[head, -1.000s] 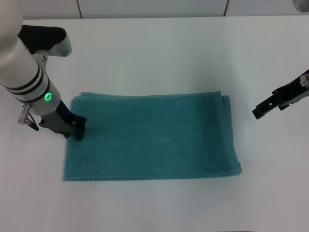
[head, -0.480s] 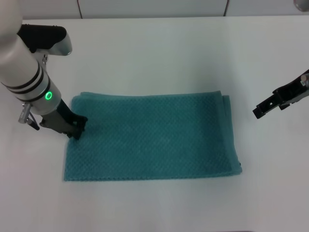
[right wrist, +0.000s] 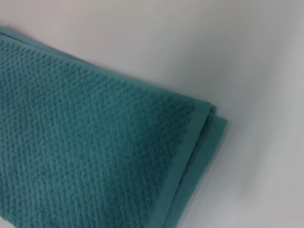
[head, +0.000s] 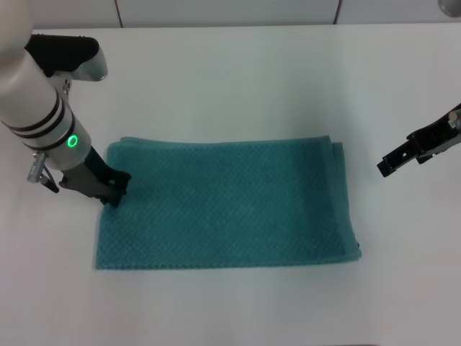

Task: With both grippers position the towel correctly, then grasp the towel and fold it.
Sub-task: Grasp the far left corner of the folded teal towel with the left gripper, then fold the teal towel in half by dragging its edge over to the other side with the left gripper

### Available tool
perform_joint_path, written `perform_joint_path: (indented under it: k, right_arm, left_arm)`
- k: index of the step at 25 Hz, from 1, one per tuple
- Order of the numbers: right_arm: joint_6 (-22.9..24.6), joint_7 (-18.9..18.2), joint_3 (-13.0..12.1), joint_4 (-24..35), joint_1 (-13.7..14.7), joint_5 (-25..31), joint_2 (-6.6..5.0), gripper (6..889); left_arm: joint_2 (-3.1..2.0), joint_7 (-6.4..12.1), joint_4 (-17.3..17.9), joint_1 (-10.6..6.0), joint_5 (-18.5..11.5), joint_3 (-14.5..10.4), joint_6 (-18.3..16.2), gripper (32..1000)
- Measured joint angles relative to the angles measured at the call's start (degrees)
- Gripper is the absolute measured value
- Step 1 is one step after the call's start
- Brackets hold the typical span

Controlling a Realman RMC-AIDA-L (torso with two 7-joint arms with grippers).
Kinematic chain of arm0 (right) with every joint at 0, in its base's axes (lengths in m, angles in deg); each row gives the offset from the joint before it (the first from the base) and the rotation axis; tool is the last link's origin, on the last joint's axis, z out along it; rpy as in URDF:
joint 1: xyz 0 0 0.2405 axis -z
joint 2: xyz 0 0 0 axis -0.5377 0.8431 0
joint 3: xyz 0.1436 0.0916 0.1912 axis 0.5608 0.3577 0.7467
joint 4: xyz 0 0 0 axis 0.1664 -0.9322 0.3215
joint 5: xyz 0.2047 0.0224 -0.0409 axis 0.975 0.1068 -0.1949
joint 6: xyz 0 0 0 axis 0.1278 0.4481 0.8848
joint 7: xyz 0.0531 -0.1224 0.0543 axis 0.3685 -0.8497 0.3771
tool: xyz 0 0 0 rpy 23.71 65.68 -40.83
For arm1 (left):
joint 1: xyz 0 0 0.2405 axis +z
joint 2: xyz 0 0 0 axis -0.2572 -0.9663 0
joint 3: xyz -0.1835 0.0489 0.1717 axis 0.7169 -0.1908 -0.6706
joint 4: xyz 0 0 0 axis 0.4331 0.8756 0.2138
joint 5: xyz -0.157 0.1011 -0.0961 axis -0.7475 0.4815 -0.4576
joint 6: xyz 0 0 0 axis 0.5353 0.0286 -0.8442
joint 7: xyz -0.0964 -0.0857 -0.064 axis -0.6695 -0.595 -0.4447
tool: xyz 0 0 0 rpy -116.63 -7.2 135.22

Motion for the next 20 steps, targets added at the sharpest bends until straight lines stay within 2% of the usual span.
perform_joint_path:
  k: [7,20]
  right_arm:
    - [0.0,0.0,0.0,0.0,0.0,0.0,0.0,852]
    - [0.0,-0.08,0.0,0.07,0.19,0.0,-0.16,853]
  left_arm:
    - [-0.12,0.01,0.1,-0.01,0.04,0.0,0.0,69]
    - [-0.94,0.13,1.71,0.52,1.71,-0.03,1.44,67]
